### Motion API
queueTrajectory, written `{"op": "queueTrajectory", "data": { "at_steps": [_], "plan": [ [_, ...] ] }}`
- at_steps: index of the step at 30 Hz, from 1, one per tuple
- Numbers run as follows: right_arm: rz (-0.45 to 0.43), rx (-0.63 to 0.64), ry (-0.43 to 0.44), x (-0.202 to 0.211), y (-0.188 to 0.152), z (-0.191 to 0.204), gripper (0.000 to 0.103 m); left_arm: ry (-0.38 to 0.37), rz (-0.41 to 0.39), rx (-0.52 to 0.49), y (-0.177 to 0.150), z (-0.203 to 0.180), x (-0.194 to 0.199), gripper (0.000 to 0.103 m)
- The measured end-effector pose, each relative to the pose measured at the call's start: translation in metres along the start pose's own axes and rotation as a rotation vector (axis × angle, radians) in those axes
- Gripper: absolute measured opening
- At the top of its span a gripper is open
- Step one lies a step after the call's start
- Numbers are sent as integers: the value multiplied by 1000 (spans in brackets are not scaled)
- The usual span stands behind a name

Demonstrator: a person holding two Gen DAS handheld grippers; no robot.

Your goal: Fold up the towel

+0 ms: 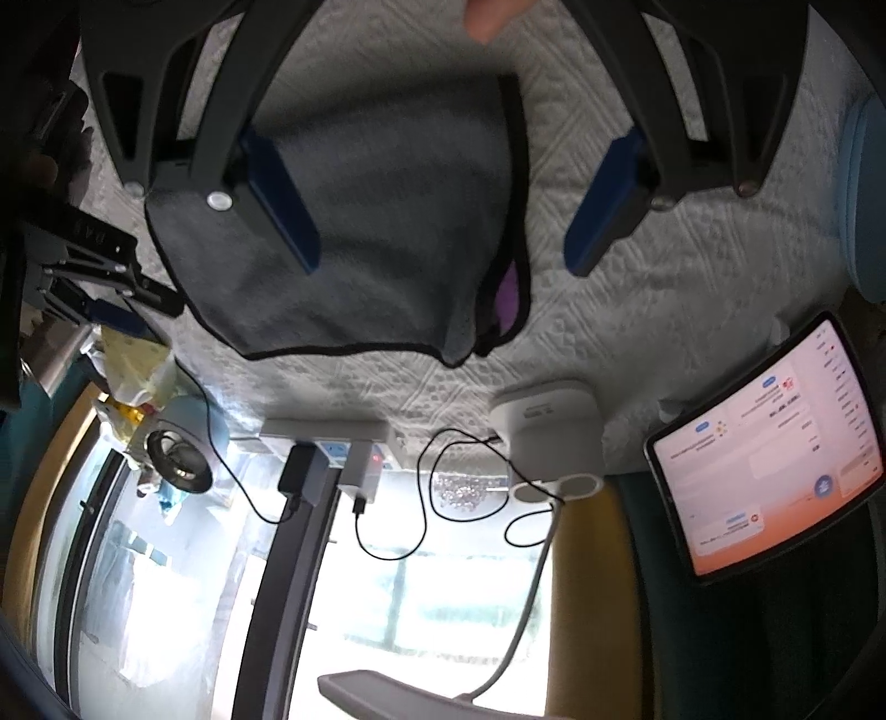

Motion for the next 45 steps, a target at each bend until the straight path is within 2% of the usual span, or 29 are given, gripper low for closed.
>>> {"op": "queueTrajectory", "data": {
  "at_steps": [24,34,45],
  "plan": [
    [-86,12,3,99,-10,24,66,59,-62,3,-22,0,96,91],
    [-137,7,2,146,-13,30,66,63,-126,-25,-21,-8,137,91],
    [-230,12,13,202,-3,40,66,69,-230,-56,-10,-17,187,91]
  ]
}}
Point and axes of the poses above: each gripper's, at about its wrist camera, not at the fingertips, and x roughly against the way its jaws point, z to its left, y to its top, the point moved 8 cm from there along -x, roughly the way its jaws point, and after that the axes turned 11 degrees about -z, right-handed, at the moved point
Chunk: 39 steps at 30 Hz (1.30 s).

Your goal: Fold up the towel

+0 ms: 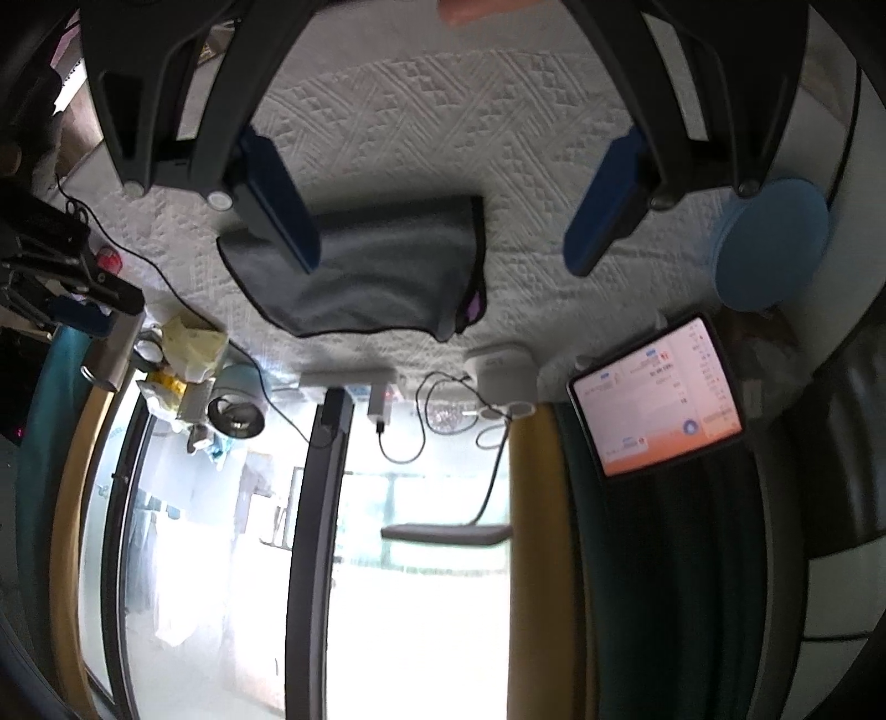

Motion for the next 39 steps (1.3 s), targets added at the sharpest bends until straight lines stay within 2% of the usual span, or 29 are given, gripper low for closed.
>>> {"op": "queueTrajectory", "data": {
  "at_steps": [15,22,33,39],
  "plan": [
    [-158,18,-32,60,51,-1,66,19,-217,-43,55,2,60,91],
    [-230,19,-44,84,74,-1,66,14,-292,-51,75,0,82,91],
    [-328,22,-72,113,99,1,66,11,-359,-55,94,1,100,91],
    [-344,28,-77,115,104,3,67,26,-373,-46,99,5,103,91]
  ]
}}
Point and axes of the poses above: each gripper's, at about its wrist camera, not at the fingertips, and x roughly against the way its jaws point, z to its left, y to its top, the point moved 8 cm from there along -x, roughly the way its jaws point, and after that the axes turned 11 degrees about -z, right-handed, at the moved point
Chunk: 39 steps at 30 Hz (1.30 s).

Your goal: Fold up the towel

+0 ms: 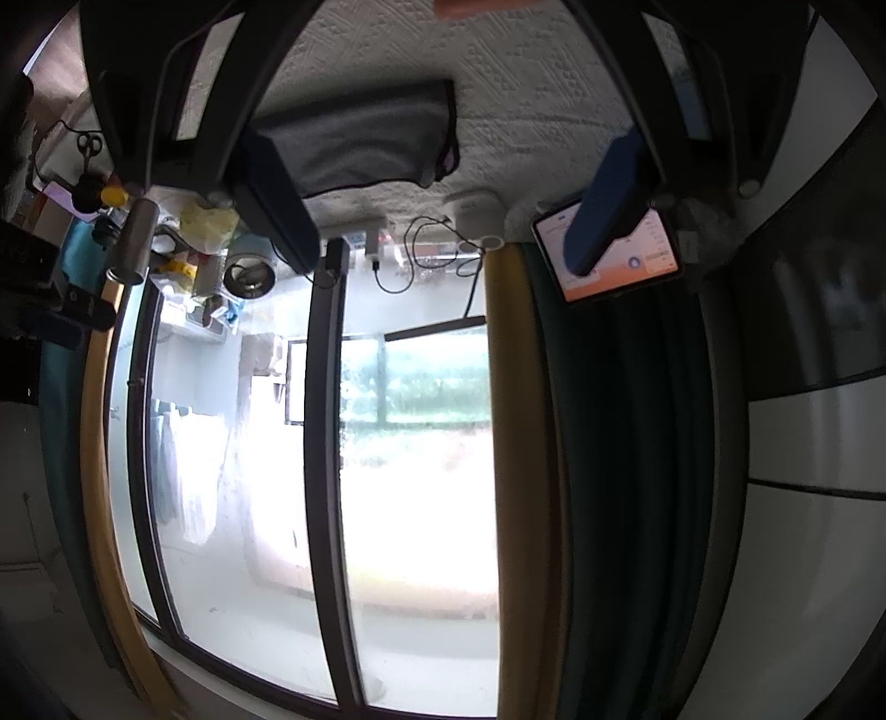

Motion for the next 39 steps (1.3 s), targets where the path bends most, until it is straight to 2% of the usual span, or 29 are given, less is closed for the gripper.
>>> {"op": "queueTrajectory", "data": {
  "at_steps": [39],
  "plan": [
    [1,-3,7,-4,-2,6,67,1,-37,15,2,1,3,91]
  ]
}}
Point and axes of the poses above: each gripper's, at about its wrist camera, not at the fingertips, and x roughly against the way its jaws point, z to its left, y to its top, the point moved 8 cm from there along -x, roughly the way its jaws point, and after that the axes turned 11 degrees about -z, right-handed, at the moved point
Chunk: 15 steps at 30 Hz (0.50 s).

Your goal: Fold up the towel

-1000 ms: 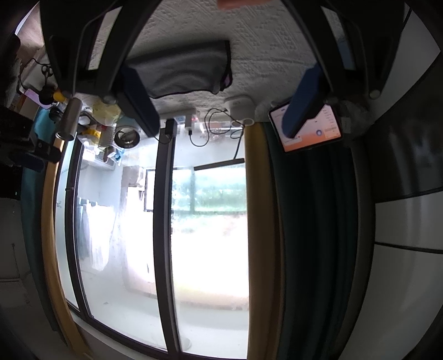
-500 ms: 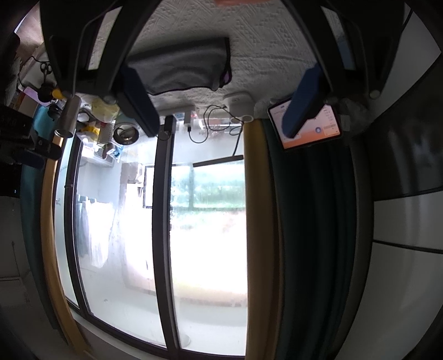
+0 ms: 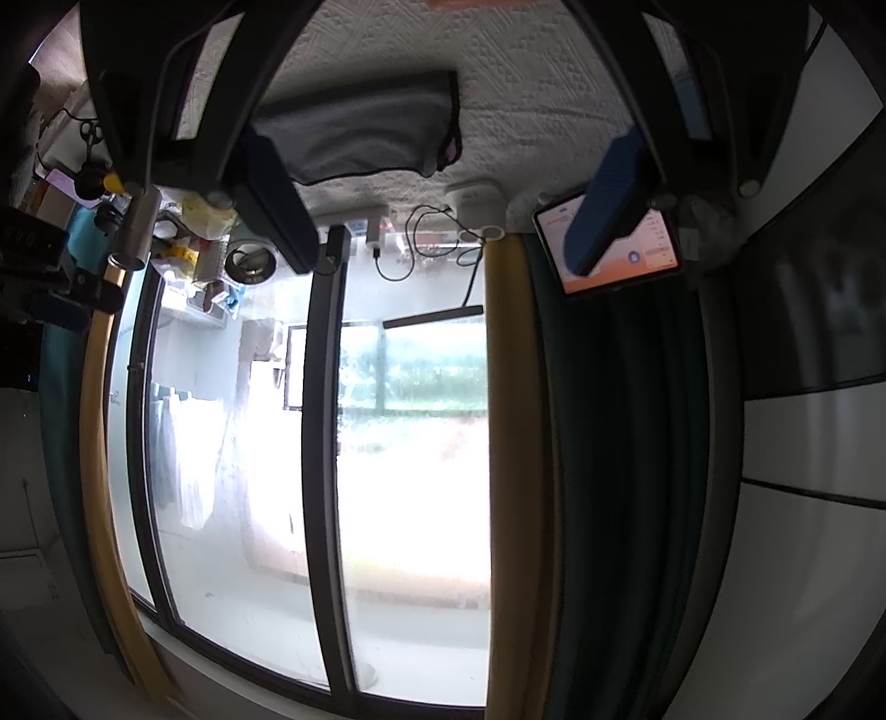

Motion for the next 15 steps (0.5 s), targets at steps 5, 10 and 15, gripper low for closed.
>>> {"op": "queueTrajectory", "data": {
  "at_steps": [5,10,15],
  "plan": [
    [0,0,2,-1,0,0,67,-6,3,-4,-1,-1,0,91],
    [1,-1,1,0,0,0,67,-2,4,-1,-1,-1,1,91],
    [2,-1,1,0,0,-1,67,-4,4,-1,-1,-1,1,91]
  ]
}}
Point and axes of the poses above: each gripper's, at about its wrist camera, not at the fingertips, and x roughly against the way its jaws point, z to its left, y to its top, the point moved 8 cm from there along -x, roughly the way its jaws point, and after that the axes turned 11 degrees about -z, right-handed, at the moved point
